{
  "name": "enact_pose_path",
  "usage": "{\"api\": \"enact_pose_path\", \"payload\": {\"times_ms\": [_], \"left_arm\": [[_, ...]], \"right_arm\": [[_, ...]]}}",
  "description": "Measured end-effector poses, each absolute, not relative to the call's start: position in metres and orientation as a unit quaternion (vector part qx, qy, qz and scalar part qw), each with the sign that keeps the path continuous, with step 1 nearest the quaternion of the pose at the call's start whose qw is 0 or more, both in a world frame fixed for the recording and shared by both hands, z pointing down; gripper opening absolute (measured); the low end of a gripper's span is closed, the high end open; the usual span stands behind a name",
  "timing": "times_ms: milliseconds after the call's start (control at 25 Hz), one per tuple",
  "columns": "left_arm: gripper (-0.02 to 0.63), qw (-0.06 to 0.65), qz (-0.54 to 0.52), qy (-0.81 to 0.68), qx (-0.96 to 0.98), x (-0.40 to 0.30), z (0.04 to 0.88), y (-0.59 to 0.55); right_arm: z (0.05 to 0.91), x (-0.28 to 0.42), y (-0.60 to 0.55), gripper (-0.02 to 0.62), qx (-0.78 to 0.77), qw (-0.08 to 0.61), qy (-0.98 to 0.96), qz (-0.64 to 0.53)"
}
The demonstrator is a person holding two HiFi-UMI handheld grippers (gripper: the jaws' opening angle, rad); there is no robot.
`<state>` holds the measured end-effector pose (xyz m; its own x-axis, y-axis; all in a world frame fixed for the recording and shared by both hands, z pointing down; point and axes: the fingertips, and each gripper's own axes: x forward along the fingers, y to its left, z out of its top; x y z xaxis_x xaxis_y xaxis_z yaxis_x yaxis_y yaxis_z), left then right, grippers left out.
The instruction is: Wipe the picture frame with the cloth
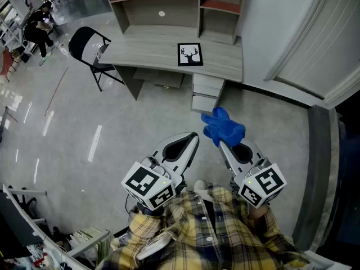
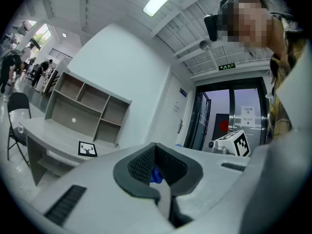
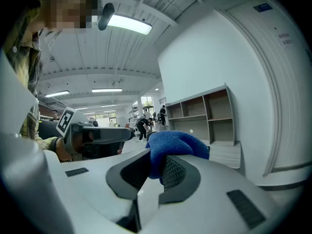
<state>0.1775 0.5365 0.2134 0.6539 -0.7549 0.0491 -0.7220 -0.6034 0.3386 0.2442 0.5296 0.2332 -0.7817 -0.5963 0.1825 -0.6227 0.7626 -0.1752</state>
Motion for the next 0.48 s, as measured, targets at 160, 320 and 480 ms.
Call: {"api": "enact_pose_path", "payload": {"times_ms": [160, 320, 480], "left_arm": [[0.005, 0.161, -0.044, -0.408, 0.898, 0.188, 0.215, 0.53], [0.005, 0.16, -0.041, -0.405, 0.899, 0.2, 0.215, 0.527], [0.005, 0.156, -0.04, -0.413, 0.896, 0.21, 0.216, 0.529]], "right_arm": [[0.236, 0.255, 0.526, 0.049, 0.331, 0.051, -0.936, 0.113], [0.236, 0.269, 0.527, 0.049, 0.336, 0.045, -0.934, 0.117], [0.239, 0.285, 0.532, 0.049, 0.334, 0.04, -0.934, 0.123]]}}
